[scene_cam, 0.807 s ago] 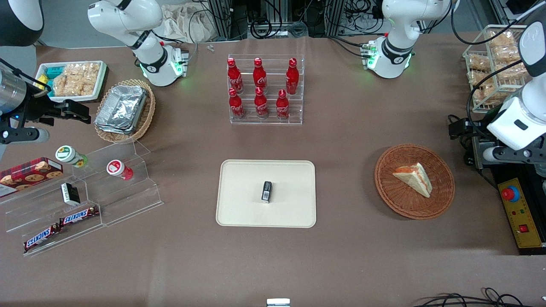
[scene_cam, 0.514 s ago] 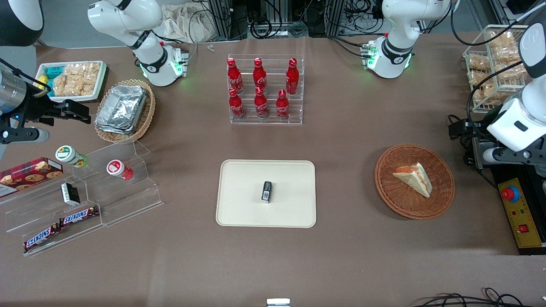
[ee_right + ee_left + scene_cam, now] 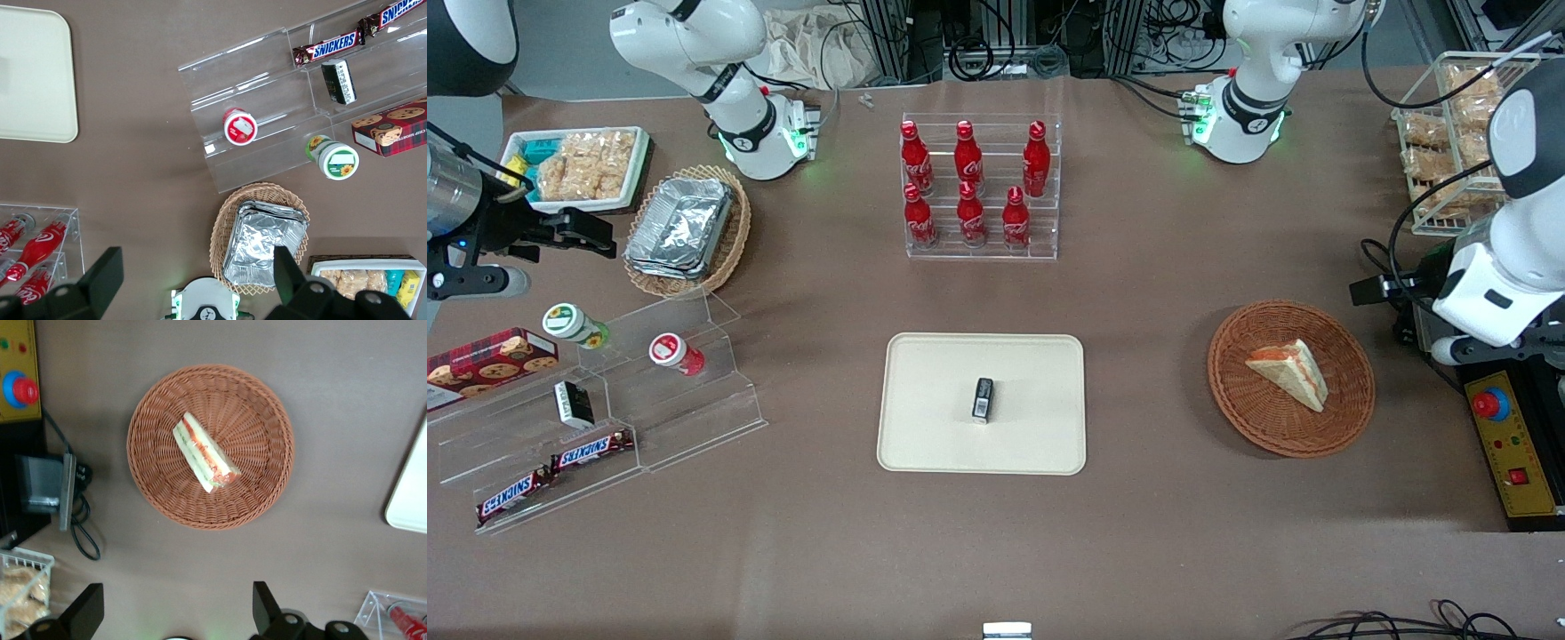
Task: Place sandwich from basket to tray
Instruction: 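Move the left gripper over the wicker basket toward the sandwich, then lower the left gripper and close it on the wrapped sandwich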
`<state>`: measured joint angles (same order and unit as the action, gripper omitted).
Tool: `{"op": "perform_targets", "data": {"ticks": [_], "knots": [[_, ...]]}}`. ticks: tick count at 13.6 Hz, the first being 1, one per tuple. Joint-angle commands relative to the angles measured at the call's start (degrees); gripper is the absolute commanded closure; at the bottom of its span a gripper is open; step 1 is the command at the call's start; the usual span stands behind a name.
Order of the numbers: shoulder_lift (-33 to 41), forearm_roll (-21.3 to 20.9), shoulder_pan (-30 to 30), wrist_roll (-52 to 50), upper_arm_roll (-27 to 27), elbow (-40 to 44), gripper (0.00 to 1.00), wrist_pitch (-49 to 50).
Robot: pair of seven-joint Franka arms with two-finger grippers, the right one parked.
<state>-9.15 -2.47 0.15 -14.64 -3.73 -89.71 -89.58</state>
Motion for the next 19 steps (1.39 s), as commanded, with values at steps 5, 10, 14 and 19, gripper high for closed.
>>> {"op": "perform_targets", "data": {"ticks": [5,10,14,19], "knots": [[0.8,-1.0,-0.1,-20.9,-0.2,-12.6,0.0,-13.2],[-1.4,-5.4,0.0,-34.1,-0.1,-23.2,0.0,-29.7],[-5.6,-5.6,0.1,-41.8,-0.1,-24.8,0.0,-37.4],[-6.2,-7.8,0.1,-42.2,1.6,-30.2,0.0,-41.3]]}}
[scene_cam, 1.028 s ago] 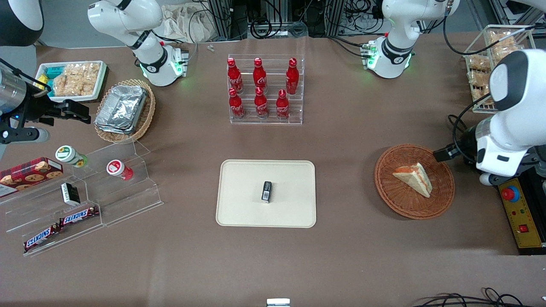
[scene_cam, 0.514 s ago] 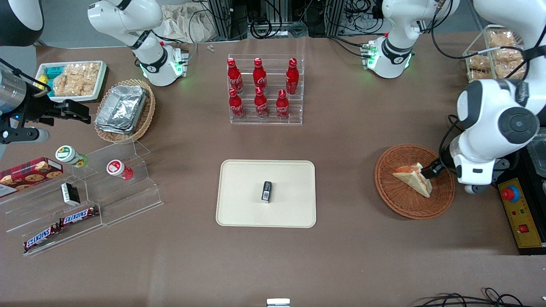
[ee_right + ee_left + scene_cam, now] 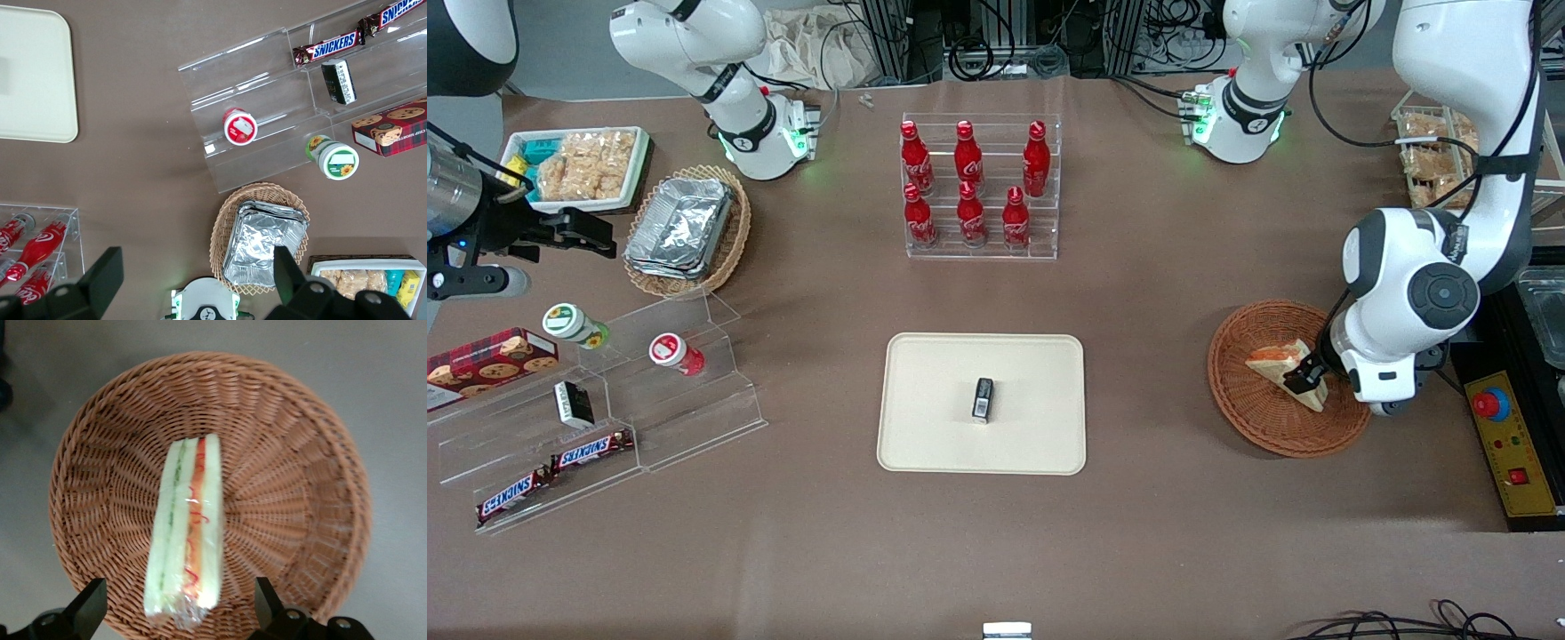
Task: Place sandwich from basket to tray
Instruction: 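Lower the left gripper and close it on the wrapped sandwich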
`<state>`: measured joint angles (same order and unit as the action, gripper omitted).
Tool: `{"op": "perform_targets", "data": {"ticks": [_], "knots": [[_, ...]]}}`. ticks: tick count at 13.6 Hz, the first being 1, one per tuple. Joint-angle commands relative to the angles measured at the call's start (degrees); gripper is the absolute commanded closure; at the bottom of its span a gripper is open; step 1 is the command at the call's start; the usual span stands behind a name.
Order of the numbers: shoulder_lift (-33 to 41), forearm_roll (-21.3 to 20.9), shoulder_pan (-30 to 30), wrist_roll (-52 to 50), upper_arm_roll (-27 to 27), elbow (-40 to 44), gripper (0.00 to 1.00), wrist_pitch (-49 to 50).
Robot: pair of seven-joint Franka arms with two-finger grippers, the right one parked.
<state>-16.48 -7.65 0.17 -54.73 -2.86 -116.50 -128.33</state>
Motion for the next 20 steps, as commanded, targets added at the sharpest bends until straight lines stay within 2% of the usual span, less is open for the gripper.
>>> {"op": "perform_targets", "data": {"ticks": [1,6,9,10,14,15,16,20], "knots": [[1.2,-3.0,0.1,-2.1,1.1,-4.4,0.0,-3.5],[0.8,-3.0,0.1,-2.7,1.8,-7.8,0.0,-8.1],[-1.6,-3.0,-0.1,-7.0,1.7,-7.1,0.0,-9.6],[-1.9,-2.9,-0.1,-7.1,1.7,-7.0,0.03,-10.4],[-3.4,-2.8,-0.2,-12.5,1.7,-5.0,0.75,-10.6],[-3.3,-2.8,-0.3,-12.8,1.7,-5.0,0.96,-10.6],[-3.1,-2.8,-0.3,-12.8,1.7,-5.0,1.0,-10.6],[-2.6,-2.9,-0.3,-12.1,1.6,-3.5,1.0,-9.7]]}}
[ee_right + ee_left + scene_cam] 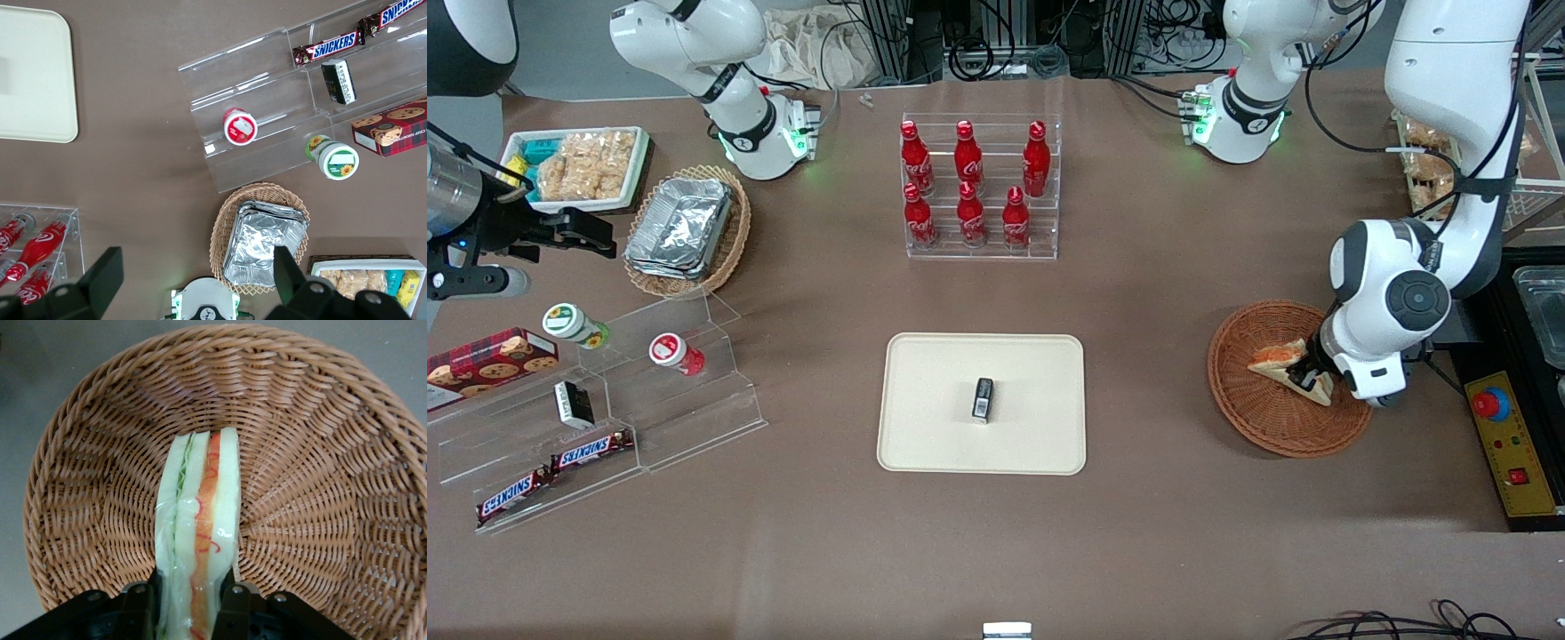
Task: Place sandwich from basket to tray
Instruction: 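Lift the sandwich and carry it with the left gripper to the cream tray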
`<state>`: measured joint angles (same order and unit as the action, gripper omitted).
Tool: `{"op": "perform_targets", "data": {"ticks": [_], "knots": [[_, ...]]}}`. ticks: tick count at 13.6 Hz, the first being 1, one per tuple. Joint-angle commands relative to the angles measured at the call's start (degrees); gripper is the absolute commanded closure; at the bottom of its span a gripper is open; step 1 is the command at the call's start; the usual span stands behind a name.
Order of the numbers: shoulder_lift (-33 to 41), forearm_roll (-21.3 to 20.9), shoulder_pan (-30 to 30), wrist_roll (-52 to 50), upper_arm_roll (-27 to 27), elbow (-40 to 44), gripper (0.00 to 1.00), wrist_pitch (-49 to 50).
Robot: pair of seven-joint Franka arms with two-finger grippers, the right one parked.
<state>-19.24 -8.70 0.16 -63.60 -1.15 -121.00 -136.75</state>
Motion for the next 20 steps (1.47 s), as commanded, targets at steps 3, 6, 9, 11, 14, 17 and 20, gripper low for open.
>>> {"op": "perform_targets", "data": {"ticks": [3,6,9,11,14,17,20], "knots": [[1.8,-1.9,-0.5,-0.4,-0.3,7.4,1.0,8.9],[2.3,-1.3,-0.8,5.1,-1.1,18.3,1.0,24.5],[2.1,-0.8,-0.8,5.9,-4.4,31.0,1.0,39.1],[1.5,-0.8,-0.8,6.3,-9.6,39.7,1.0,46.7],[0.4,-1.3,-0.8,10.5,-17.7,42.9,1.0,46.7],[-3.5,-1.4,-2.3,14.5,-23.9,44.8,1.0,43.9],[-9.2,-1.5,-7.9,14.1,-24.2,45.2,1.0,33.3]]}}
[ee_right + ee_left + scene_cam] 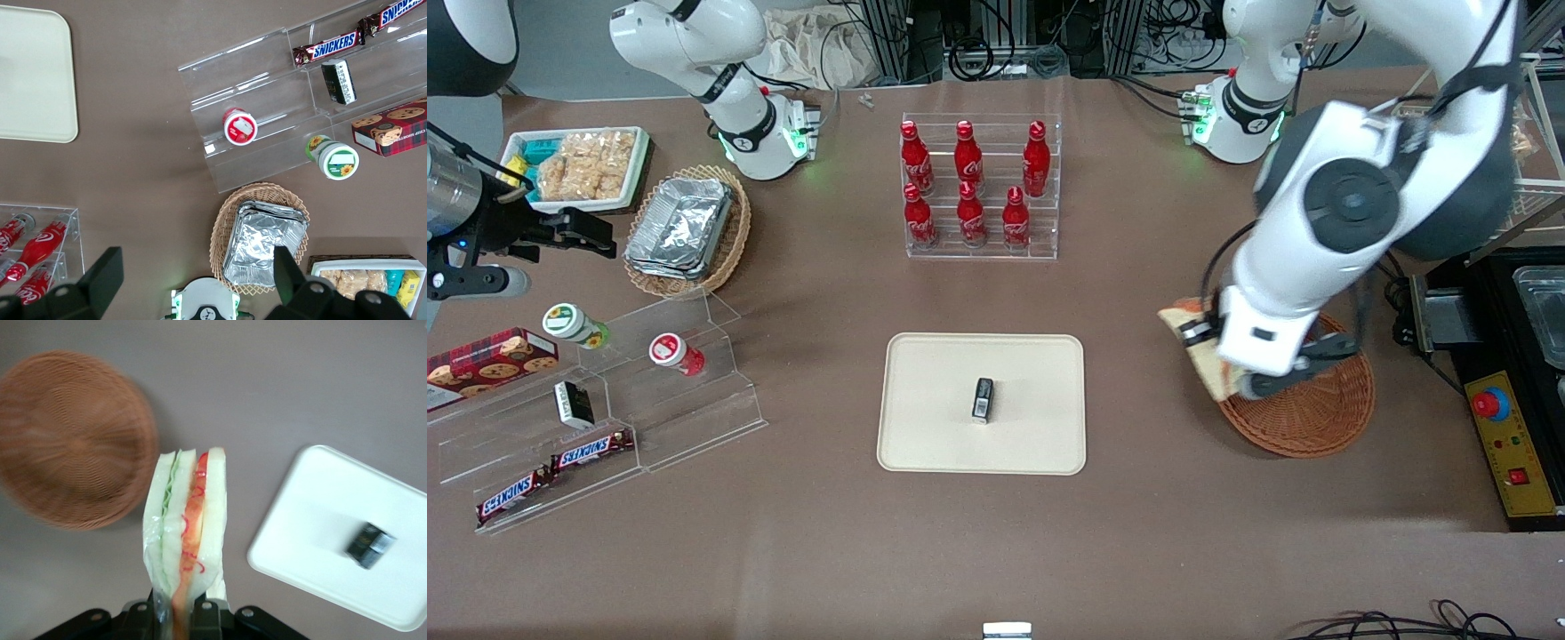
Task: Place sandwich from basket to tray
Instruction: 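Lift the sandwich and carry it with the left gripper to the cream tray, then lower the sandwich onto the tray beside the black object and open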
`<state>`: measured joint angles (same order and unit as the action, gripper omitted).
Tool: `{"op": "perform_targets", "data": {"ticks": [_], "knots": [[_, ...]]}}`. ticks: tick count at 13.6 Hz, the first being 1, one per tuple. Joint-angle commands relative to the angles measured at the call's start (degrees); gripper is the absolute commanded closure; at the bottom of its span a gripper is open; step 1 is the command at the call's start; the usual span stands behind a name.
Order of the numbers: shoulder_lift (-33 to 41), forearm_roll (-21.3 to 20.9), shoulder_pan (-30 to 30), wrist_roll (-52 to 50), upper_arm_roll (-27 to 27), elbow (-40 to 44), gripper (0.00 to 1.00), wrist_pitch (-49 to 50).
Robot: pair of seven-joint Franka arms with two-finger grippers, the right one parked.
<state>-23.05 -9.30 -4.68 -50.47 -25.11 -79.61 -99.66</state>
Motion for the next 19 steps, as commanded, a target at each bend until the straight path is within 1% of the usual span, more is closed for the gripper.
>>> {"op": "perform_targets", "data": {"ticks": [1,3,4,6,7,10,14,16,17,18,19], "knots": [[-7.5,-1.0,-4.6,1.0,-0.3,3.8,1.0,-6.4],[-12.3,-1.2,-7.9,1.0,-0.1,3.8,1.0,-9.7],[-14.3,-2.2,-9.5,1.0,0.0,3.8,1.0,-10.5],[-17.5,-7.1,-12.9,0.4,0.1,3.7,1.0,-11.1],[-19.0,-8.2,-13.1,0.1,0.1,3.7,1.0,-11.4],[-23.7,-8.5,-13.5,-0.8,0.1,3.4,1.0,-18.4],[-26.4,-8.7,-13.3,-0.1,0.3,3.8,1.0,-21.7],[-27.4,-8.6,-13.3,0.0,1.3,3.8,1.0,-22.8],[-27.4,-8.5,-13.3,0.0,1.5,3.8,0.85,-22.9],[-27.4,-8.5,-13.2,0.1,1.5,3.8,0.14,-23.0],[-27.3,-8.6,-13.3,-0.1,1.5,3.8,0.0,-22.9]]}}
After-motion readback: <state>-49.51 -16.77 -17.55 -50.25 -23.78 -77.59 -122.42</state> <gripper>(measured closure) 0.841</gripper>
